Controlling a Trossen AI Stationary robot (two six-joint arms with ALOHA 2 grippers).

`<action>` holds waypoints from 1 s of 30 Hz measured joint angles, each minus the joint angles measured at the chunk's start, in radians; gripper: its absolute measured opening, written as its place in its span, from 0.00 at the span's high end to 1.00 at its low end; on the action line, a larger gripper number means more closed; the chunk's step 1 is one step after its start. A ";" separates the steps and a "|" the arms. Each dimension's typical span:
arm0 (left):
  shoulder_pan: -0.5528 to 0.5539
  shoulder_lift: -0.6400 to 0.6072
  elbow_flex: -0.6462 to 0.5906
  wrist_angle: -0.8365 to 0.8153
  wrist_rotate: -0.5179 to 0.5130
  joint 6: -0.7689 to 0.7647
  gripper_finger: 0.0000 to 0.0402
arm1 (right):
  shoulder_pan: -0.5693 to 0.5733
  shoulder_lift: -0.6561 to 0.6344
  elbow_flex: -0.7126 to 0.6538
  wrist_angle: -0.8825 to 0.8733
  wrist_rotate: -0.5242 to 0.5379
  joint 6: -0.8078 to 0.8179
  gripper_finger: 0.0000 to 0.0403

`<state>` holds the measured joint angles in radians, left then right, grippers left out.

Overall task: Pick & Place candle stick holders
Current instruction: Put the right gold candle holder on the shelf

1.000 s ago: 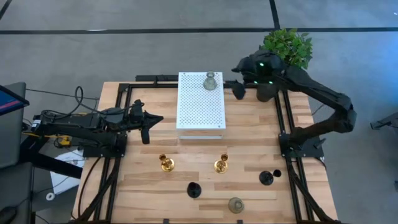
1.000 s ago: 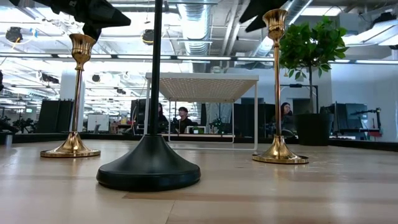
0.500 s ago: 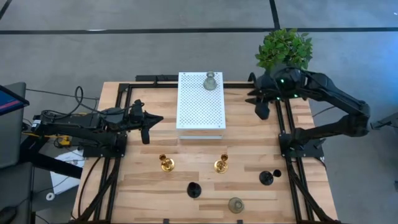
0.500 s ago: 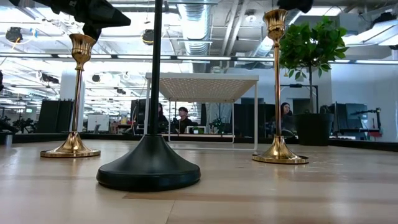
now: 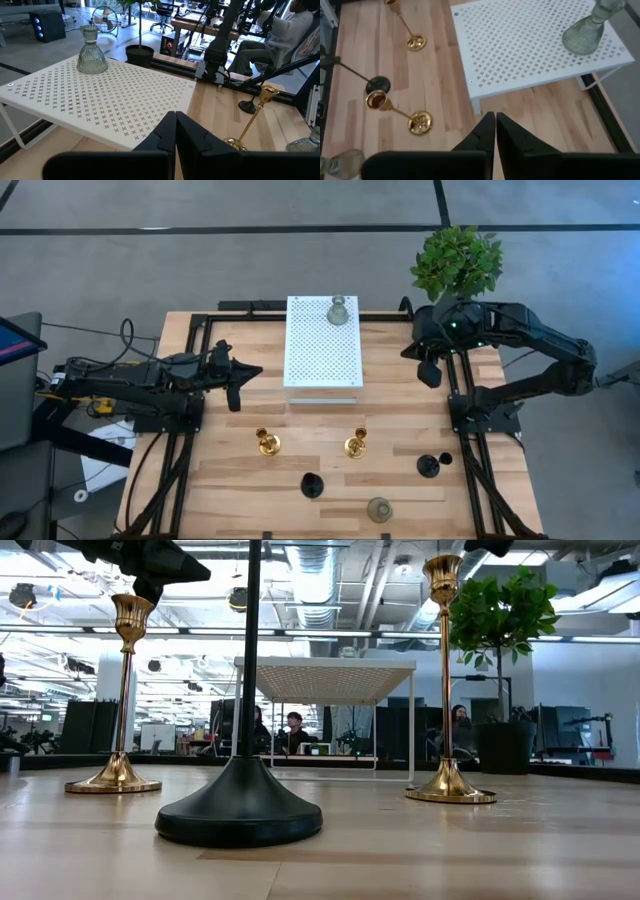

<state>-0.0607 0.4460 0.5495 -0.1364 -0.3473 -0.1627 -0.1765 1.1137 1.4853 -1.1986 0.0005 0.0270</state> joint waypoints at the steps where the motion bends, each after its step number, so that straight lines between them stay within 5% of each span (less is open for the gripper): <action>1: 0.000 0.000 0.000 0.001 0.000 0.000 0.99 | 0.004 -0.001 0.000 -0.005 0.001 0.000 0.99; 19: 0.000 0.002 0.000 0.003 0.000 -0.003 0.99 | 0.219 -0.010 -0.010 -0.069 0.110 0.178 1.00; 30: 0.000 0.002 0.000 0.003 0.000 -0.003 0.99 | 0.433 -0.048 -0.269 0.178 0.132 0.338 1.00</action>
<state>-0.0608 0.4477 0.5495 -0.1333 -0.3473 -0.1658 0.2566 1.0655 1.2161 -1.0201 0.1326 0.3654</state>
